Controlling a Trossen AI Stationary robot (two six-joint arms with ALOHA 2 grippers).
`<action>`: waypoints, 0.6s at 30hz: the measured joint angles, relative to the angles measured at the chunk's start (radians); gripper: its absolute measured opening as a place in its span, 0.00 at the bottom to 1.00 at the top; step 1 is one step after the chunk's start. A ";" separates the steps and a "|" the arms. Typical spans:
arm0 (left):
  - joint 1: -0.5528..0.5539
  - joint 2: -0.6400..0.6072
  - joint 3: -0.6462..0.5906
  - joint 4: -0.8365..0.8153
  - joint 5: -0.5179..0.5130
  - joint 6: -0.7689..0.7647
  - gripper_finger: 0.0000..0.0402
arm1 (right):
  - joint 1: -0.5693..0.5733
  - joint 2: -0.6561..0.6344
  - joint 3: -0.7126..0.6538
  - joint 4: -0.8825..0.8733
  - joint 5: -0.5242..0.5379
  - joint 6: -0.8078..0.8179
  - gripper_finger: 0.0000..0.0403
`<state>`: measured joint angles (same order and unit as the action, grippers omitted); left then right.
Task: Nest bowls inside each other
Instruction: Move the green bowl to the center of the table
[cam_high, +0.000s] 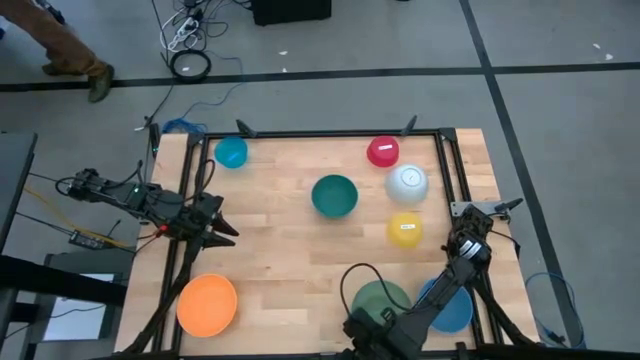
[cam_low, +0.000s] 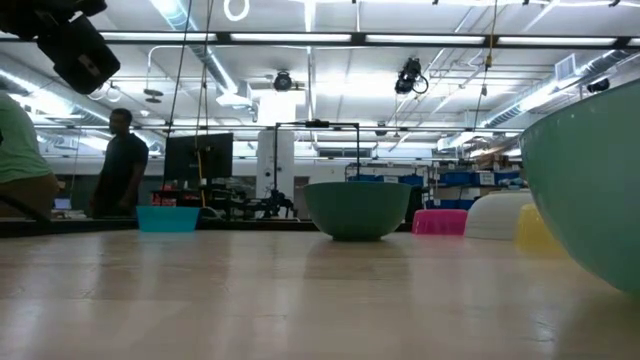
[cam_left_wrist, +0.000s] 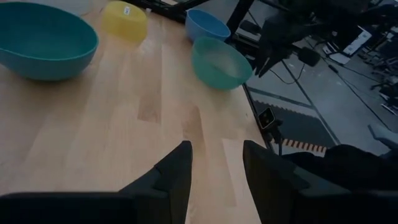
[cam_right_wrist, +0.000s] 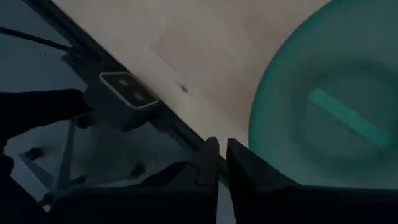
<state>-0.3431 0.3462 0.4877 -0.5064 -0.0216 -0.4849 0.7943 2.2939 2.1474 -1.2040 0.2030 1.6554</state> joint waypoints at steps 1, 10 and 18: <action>0.000 0.000 0.000 0.000 0.000 0.003 0.38 | -0.005 0.000 0.000 -0.006 -0.008 0.000 0.08; 0.000 0.000 0.000 0.001 0.011 0.010 0.38 | -0.032 0.000 -0.014 -0.040 -0.079 0.001 0.22; 0.000 0.000 0.000 0.019 0.020 0.031 0.38 | -0.044 0.000 -0.088 0.036 -0.153 0.023 0.27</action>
<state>-0.3431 0.3462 0.4877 -0.4873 -0.0012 -0.4540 0.7506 2.2940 2.0596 -1.1680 0.0498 1.6787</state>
